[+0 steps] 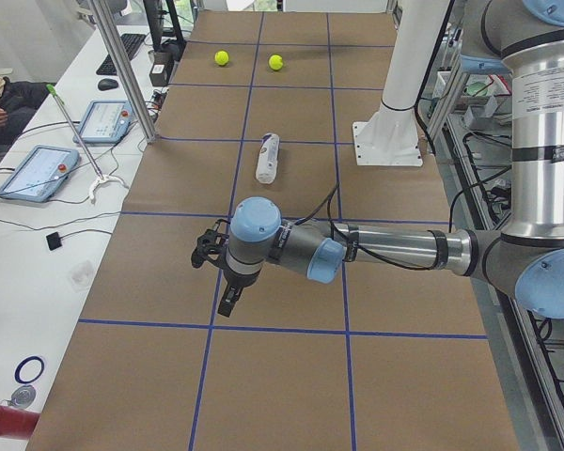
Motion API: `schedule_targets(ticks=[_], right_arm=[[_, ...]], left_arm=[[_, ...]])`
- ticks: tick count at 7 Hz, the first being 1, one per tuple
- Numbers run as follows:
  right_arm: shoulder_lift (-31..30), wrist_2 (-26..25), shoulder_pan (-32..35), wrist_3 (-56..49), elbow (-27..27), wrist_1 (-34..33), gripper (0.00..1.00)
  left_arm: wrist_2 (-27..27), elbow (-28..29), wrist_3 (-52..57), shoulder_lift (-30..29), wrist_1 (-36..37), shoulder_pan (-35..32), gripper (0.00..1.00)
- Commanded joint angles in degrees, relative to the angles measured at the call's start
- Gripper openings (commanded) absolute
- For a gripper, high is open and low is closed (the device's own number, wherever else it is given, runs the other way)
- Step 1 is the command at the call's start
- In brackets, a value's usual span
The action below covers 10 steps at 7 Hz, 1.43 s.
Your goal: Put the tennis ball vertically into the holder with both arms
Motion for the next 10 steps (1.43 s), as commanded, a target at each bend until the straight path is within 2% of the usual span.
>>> schedule_targets(ticks=[1,3,4,5,7,9,10], right_arm=[[-0.05,0.24,0.0,-0.46,-1.74,4.96,0.99],[0.3,0.42,-0.09,-0.37,-1.92,7.08,0.99],[0.31,0.5,-0.09,-0.11,-1.92,7.17,0.99],[0.22,0.5,-0.09,-0.11,-1.92,7.26,0.99],[-0.05,0.42,-0.09,-0.02,-1.92,7.35,0.99],[-0.13,0.42,-0.09,-0.02,-1.92,7.35,0.99],[-0.31,0.42,-0.09,-0.02,-1.92,7.35,0.99]], left_arm=[[-0.18,0.91,-1.88,-2.45,-3.32,0.13,0.99],[-2.19,0.56,-15.12,-8.24,-3.84,4.15,1.0],[-1.77,0.56,-14.39,-10.36,-4.37,7.66,0.98],[-1.59,0.91,-10.03,-14.56,-7.15,14.05,0.99],[-1.67,0.56,-8.32,-23.17,-7.71,23.3,0.98],[-1.5,0.73,-8.4,-29.94,-7.45,27.37,1.0],[-1.59,0.47,-8.58,-30.76,-7.45,30.43,1.0]])
